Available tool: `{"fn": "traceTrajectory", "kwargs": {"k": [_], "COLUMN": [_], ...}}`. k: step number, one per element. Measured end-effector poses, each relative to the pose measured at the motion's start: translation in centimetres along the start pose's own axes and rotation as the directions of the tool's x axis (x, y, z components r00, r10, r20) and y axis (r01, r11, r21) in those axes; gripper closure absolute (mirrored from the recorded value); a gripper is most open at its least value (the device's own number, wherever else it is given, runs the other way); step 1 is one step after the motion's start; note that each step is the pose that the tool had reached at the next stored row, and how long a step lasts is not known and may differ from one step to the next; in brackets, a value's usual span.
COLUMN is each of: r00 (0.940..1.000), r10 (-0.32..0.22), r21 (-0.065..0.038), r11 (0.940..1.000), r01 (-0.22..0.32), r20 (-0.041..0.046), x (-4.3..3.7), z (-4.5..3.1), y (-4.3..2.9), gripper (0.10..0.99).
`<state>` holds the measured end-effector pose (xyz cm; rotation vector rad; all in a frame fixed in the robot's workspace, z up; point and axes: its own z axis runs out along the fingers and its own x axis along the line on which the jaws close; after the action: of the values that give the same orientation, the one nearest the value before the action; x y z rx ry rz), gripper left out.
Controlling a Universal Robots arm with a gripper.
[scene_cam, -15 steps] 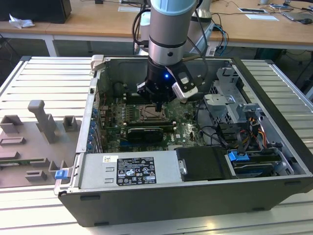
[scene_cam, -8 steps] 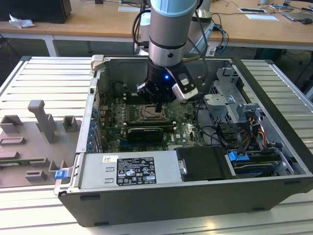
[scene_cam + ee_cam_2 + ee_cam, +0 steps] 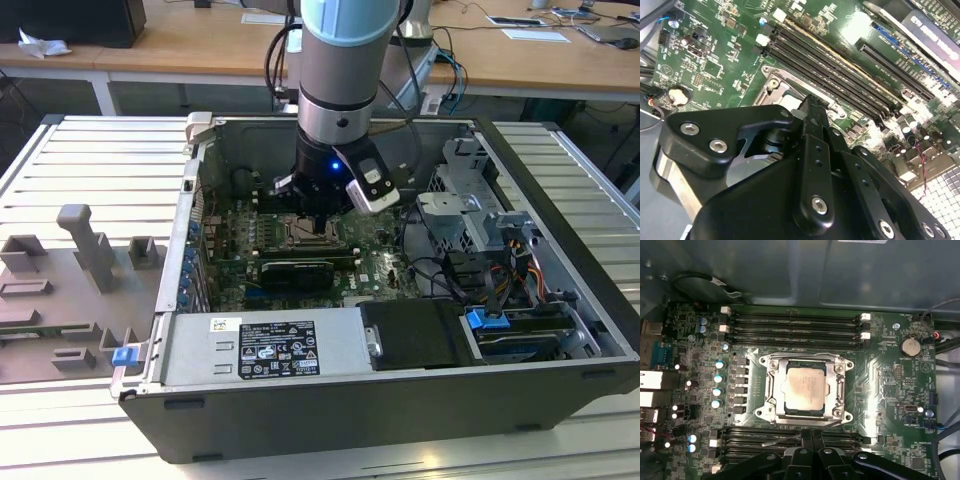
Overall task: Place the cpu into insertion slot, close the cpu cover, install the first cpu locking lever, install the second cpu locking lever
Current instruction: 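Install the second cpu locking lever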
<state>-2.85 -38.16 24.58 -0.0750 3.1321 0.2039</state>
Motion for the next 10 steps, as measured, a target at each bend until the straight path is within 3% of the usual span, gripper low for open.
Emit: {"fn": "traceTrajectory", "kwargs": {"k": [7,10], "r00": [1.0,1.0], "r10": [0.0,0.0], "r21": [-0.001,-0.012], "r11": [1.0,0.9999], "r01": [0.0,0.0], "r20": [-0.0002,0.0004], "x": [0.23,0.65], "z": [0.0,0.01], "y": [-0.18,-0.4], "gripper": [0.98,0.98]}}
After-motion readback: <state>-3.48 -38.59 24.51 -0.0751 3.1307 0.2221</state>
